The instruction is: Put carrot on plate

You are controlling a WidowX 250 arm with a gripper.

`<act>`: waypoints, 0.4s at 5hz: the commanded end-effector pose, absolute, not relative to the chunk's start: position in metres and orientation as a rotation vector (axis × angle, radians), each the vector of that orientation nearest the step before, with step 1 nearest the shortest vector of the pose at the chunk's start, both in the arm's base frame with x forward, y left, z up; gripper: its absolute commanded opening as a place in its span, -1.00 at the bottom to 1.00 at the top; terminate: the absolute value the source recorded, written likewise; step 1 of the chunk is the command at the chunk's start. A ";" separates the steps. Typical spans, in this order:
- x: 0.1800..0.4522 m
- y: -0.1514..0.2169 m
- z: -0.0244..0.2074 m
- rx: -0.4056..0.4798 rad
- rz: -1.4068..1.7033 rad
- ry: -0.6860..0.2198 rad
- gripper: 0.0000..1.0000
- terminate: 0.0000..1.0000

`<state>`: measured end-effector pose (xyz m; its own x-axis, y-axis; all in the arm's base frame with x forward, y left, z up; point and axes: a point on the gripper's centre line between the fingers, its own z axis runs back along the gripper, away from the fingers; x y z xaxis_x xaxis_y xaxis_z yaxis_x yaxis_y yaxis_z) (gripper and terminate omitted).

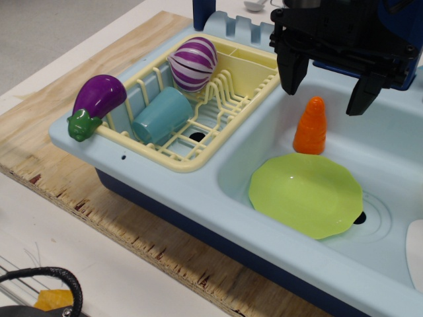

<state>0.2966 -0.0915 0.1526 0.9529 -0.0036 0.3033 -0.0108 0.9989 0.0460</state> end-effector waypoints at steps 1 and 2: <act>0.297 -0.091 0.153 0.047 0.004 -0.308 1.00 -1.00; 0.303 -0.089 0.150 0.056 0.003 -0.352 1.00 -1.00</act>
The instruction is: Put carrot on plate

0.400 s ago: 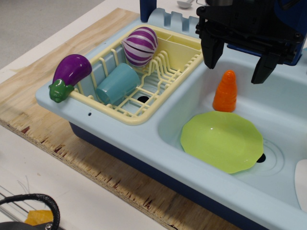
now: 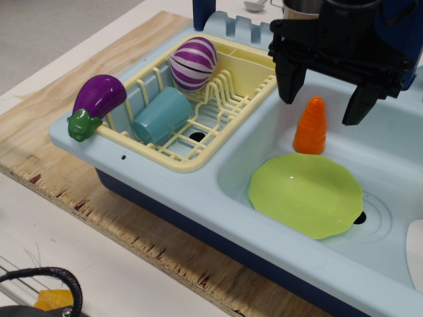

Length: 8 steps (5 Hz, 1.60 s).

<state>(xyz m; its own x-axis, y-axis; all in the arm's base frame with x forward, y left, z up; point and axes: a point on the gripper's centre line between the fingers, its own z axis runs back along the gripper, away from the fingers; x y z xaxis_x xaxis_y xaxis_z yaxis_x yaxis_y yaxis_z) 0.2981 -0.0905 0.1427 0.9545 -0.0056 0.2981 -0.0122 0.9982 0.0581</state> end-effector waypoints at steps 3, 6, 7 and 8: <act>0.326 -0.078 0.138 0.038 -0.036 -0.384 1.00 -1.00; 0.329 -0.076 0.125 -0.009 -0.036 -0.353 1.00 -1.00; 0.330 -0.077 0.118 -0.031 -0.027 -0.338 1.00 -1.00; 0.331 -0.079 0.114 -0.039 -0.017 -0.338 1.00 -1.00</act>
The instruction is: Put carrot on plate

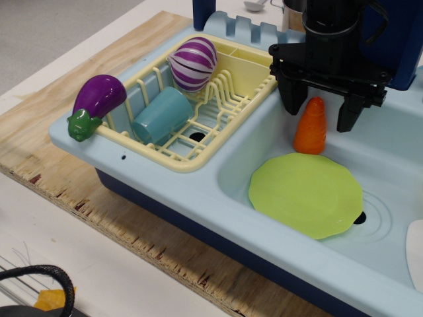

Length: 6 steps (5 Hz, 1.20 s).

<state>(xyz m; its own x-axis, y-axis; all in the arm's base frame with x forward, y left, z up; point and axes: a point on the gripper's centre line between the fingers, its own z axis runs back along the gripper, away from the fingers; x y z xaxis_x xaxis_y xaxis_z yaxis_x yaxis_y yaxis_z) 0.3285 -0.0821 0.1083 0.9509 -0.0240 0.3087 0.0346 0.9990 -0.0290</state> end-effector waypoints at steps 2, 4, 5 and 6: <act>0.333 -0.081 0.112 -0.040 -0.010 -0.335 -1.00 -1.00; 0.327 -0.090 0.150 0.078 -0.042 -0.415 -1.00 -1.00; 0.303 -0.096 0.160 0.100 0.029 -0.436 -1.00 -1.00; 0.282 -0.101 0.149 0.069 0.103 -0.380 -1.00 -1.00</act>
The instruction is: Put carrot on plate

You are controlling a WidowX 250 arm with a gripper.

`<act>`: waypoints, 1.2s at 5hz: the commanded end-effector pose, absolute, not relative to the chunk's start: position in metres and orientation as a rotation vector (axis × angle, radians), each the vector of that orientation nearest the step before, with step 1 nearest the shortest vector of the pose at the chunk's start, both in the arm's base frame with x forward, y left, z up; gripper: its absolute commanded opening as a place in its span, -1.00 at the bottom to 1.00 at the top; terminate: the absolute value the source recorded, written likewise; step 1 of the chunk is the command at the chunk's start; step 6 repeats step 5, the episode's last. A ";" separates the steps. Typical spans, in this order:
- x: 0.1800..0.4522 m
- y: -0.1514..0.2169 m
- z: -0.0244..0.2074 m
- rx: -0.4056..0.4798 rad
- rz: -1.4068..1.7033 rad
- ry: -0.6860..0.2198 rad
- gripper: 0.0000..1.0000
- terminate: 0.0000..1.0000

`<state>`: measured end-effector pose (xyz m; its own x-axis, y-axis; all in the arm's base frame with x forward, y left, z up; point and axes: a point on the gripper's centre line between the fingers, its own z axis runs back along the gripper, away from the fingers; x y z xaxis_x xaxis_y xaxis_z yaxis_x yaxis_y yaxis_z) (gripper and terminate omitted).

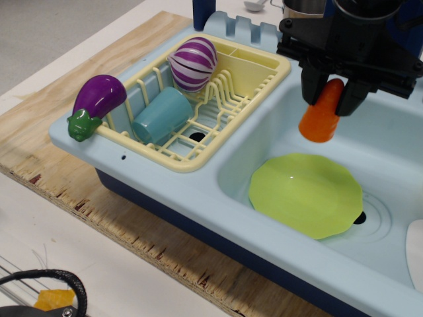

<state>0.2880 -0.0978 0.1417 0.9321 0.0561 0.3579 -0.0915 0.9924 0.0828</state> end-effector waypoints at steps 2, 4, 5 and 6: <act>0.270 -0.102 0.129 -0.010 0.147 -0.310 1.00 -1.00; 0.273 -0.104 0.122 -0.050 0.130 -0.302 1.00 -1.00; 0.273 -0.104 0.122 -0.050 0.130 -0.302 1.00 1.00; 0.273 -0.104 0.122 -0.050 0.130 -0.302 1.00 1.00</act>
